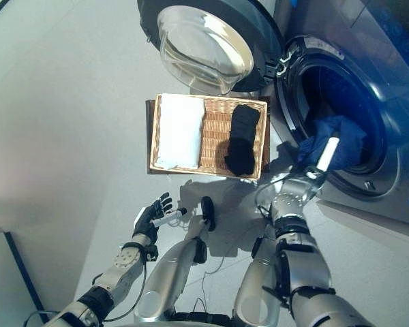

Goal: Pick up the clothes and place them into the washing machine

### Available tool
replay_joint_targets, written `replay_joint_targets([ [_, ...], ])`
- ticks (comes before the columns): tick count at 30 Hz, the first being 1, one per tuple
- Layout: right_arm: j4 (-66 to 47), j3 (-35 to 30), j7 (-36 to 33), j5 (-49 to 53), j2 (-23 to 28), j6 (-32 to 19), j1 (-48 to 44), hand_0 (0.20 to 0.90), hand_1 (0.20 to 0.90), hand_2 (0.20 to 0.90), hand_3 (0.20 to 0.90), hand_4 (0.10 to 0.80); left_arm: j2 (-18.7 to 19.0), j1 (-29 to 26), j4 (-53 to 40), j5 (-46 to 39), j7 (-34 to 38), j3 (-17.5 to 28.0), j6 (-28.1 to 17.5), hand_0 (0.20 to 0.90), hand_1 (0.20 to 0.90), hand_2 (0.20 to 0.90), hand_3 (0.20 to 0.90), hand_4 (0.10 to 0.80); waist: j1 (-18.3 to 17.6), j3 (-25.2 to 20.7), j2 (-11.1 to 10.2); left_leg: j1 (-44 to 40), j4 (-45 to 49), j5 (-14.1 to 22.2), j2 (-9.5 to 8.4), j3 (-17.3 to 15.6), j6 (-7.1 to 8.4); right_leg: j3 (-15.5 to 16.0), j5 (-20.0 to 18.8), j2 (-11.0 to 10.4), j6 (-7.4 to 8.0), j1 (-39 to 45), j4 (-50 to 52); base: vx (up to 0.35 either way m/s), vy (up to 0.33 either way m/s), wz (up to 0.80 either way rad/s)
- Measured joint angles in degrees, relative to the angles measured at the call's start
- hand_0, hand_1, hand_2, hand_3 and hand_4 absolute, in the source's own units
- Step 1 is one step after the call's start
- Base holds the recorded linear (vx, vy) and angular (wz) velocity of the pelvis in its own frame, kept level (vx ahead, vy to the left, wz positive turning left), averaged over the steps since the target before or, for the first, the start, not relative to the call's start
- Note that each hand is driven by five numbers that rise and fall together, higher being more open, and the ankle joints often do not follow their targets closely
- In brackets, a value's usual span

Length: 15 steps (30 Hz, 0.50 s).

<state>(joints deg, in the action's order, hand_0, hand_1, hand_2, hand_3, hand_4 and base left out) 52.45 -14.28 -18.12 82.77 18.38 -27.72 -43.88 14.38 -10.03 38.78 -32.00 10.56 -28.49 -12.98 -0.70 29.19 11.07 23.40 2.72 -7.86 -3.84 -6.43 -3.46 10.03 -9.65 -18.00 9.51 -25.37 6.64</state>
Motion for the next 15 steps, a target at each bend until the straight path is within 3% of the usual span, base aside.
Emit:
replay_joint_targets([
  [8,5.55,-1.48,-2.14,0.54,6.88,0.22,-9.16,0.2,0.2,0.2,0.2,0.3,0.09,0.14,-0.14,-0.03,-1.19,-2.03,-0.02,0.9,0.9,0.9,0.9,0.8,0.2,-1.23,1.8,-0.33,-1.96,-0.94,-0.18,-0.76,-1.15,-0.12,-0.55,-0.04,0.25,-0.19,-1.45,0.003,-0.001,-0.01],
  [15,9.35,-1.34,-3.48,0.51,12.0,0.37,-14.45,0.2,0.2,0.2,0.2,0.3,0.16,0.22,-1.14,-0.21,-1.91,-2.76,-0.16,0.9,0.9,0.9,0.9,0.8,1.66,-2.08,3.01,-0.96,-3.87,-1.28,-0.88,-0.96,-0.99,-1.28,-0.71,-0.37,0.79,-0.84,-1.97,0.014,-0.017,-0.05],
])
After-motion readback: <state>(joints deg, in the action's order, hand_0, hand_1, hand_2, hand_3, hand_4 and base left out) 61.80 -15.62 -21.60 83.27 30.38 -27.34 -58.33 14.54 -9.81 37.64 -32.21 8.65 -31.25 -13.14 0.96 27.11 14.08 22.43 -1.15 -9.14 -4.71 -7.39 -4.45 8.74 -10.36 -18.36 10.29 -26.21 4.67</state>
